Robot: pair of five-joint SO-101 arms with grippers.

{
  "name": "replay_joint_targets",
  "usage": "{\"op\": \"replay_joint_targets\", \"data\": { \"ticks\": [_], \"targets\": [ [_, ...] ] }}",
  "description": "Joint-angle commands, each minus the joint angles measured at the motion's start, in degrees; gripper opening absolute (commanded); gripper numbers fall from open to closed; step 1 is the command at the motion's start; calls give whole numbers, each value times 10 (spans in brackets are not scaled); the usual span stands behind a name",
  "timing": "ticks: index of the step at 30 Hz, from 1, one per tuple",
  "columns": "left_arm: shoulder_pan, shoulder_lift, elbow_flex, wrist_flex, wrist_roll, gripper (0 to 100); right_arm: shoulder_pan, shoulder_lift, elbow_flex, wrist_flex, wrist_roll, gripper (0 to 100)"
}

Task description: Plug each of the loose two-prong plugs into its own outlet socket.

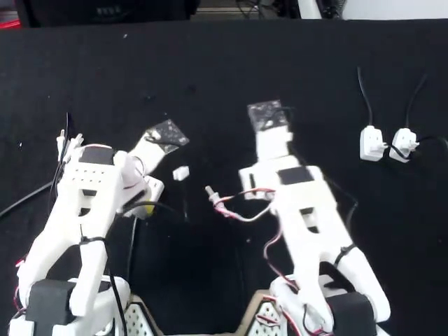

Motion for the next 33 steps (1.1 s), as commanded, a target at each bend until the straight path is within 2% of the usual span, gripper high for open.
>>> {"op": "replay_joint_targets", "data": {
  "ticks": [1, 4, 8, 13, 18, 23, 28, 33],
  "targets": [
    [-19, -7, -7, 31, 47, 238, -62, 5, -2, 11, 7, 136],
    [-29, -7, 22, -12, 126, 238, -102, 7, -1, 6, 19, 135],
    [-26, -7, 61, -68, 190, 238, -141, 56, -5, -10, 23, 134],
    [-25, -5, 93, -124, 274, 238, -149, 113, -31, -25, 22, 134],
    [-25, -3, 119, -173, 303, 238, -146, 72, -52, 27, 22, 134],
    [-25, -2, 126, -187, 323, 238, -155, -22, -14, 43, 24, 134],
    [-25, -4, 125, -187, 325, 238, -207, -29, 31, 2, 24, 134],
    [-25, -4, 125, -187, 325, 238, -200, 47, 23, -47, 24, 134]
  ]
}}
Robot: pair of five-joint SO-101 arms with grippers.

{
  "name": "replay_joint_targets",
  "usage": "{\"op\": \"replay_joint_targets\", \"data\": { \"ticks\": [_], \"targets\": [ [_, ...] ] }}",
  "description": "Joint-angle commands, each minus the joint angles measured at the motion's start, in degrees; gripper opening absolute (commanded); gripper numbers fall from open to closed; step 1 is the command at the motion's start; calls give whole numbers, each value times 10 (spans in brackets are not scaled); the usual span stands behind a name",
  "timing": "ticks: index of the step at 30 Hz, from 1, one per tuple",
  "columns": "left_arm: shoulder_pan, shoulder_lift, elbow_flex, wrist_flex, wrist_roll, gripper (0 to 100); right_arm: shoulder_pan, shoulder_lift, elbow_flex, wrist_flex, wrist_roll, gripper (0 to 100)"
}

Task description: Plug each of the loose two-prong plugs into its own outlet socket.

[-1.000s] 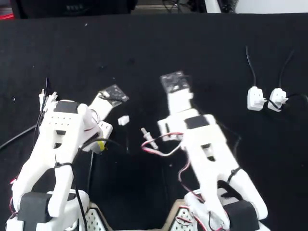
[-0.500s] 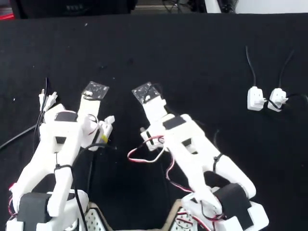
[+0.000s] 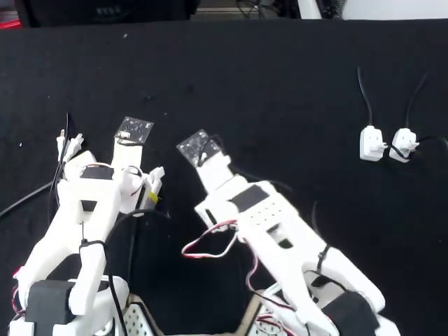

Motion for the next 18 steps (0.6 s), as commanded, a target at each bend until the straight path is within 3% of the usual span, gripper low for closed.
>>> {"op": "replay_joint_targets", "data": {
  "ticks": [1, 10, 14, 18],
  "targets": [
    [-1, -4, -3, -8, 5, 238, 8, 47, -20, -37, 5, 134],
    [-1, -4, -3, -5, 5, 238, 25, 119, -58, -40, 6, 129],
    [-1, -4, -2, -4, 5, 238, 27, 119, -55, -64, 27, 5],
    [-1, -4, -2, -4, 5, 238, 27, 123, -56, -83, 28, 53]
  ]
}}
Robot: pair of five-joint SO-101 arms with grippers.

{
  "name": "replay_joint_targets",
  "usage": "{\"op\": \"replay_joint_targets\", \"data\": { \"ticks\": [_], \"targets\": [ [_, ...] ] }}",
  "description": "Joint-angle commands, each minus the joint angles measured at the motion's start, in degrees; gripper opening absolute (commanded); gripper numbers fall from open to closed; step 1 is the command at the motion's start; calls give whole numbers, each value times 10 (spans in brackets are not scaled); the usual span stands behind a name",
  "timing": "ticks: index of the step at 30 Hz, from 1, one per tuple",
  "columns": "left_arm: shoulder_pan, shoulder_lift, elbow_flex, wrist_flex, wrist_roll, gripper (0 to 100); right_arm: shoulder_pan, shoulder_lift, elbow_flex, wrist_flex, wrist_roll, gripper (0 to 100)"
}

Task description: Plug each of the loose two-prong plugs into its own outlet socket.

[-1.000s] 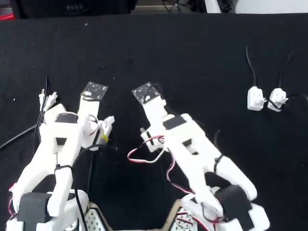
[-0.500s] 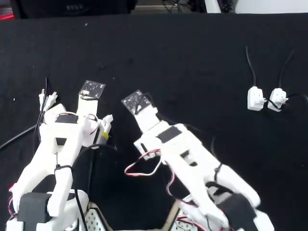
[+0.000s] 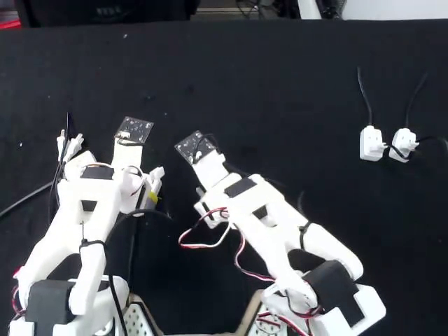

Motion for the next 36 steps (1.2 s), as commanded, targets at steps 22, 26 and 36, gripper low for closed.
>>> {"op": "replay_joint_targets", "data": {
  "ticks": [22, 26, 36],
  "targets": [
    [-1, -7, -2, -4, 5, 238, -23, 4, -38, -42, -17, 137],
    [-1, -7, -3, -4, 5, 238, -25, 29, -38, -60, -17, 136],
    [-1, -7, -3, -4, 5, 238, -23, 61, -69, -41, -17, 47]
  ]
}}
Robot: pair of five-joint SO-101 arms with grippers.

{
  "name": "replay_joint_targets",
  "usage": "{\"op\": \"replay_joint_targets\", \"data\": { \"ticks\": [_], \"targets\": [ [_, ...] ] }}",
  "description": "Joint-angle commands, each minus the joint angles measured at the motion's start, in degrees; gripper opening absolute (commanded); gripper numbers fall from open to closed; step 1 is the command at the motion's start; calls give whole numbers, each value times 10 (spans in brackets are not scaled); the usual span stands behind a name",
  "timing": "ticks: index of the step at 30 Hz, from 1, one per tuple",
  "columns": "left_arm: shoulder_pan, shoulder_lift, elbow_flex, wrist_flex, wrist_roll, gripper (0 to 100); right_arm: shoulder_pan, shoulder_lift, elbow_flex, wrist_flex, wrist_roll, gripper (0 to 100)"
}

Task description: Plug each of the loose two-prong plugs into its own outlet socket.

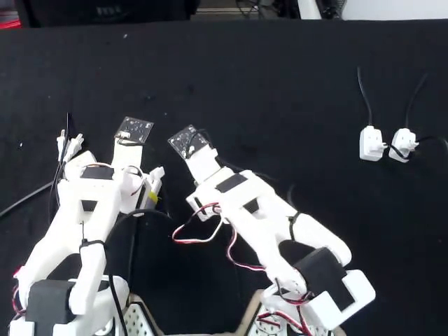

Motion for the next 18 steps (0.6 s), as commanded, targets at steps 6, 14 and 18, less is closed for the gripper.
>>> {"op": "replay_joint_targets", "data": {
  "ticks": [6, 14, 18],
  "targets": [
    [-1, -8, -3, -4, 5, 238, 11, -27, -18, 7, -9, 10],
    [-5, -61, -58, 89, 4, 238, 32, -235, 63, 64, -9, 10],
    [-1, -101, -41, 90, -11, 238, 31, -276, 69, 94, 10, 10]
  ]
}}
